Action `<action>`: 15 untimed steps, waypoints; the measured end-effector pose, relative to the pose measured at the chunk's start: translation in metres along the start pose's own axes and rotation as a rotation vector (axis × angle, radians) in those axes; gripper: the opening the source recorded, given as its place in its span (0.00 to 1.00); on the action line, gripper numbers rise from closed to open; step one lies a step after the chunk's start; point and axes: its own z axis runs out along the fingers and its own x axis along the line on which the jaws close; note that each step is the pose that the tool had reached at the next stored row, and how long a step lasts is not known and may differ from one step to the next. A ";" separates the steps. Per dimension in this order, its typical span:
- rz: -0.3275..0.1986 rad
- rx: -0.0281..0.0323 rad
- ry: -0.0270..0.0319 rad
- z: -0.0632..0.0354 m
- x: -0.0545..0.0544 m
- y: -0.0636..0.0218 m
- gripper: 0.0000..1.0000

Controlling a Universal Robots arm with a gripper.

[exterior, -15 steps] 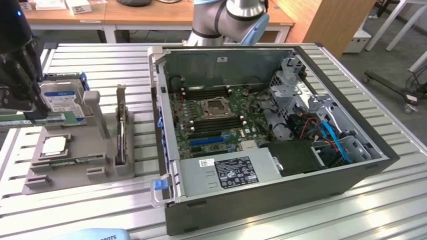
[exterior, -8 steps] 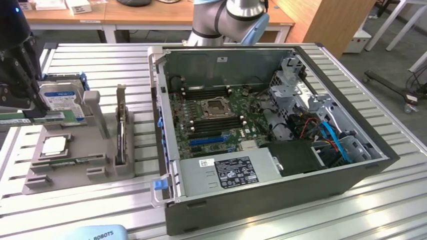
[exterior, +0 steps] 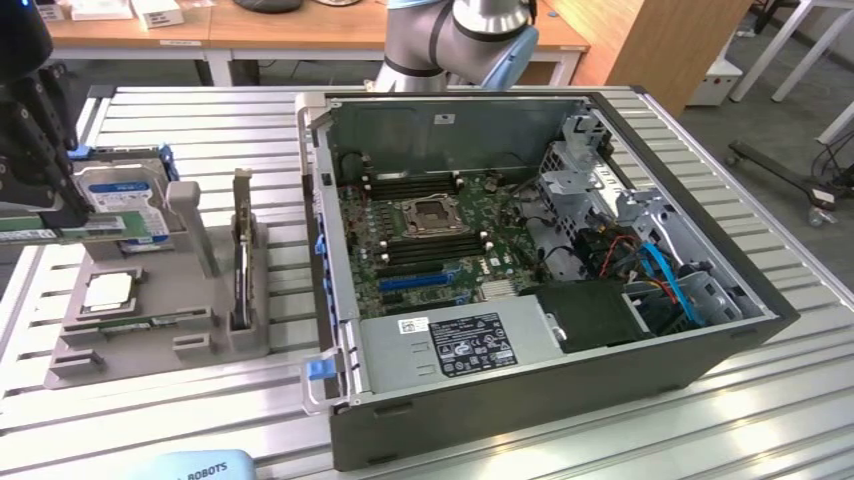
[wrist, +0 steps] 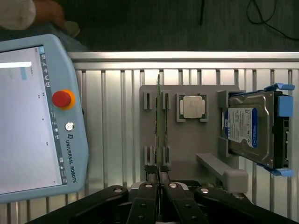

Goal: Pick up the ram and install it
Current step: 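Pick up the ram and move it above insertion slot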

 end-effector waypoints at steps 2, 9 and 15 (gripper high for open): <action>0.000 -0.0002 0.0001 -0.0025 0.000 0.0001 0.11; 0.000 -0.0001 0.0000 -0.0127 0.000 0.0005 0.11; 0.000 -0.0001 0.0000 -0.0161 0.000 0.0005 0.11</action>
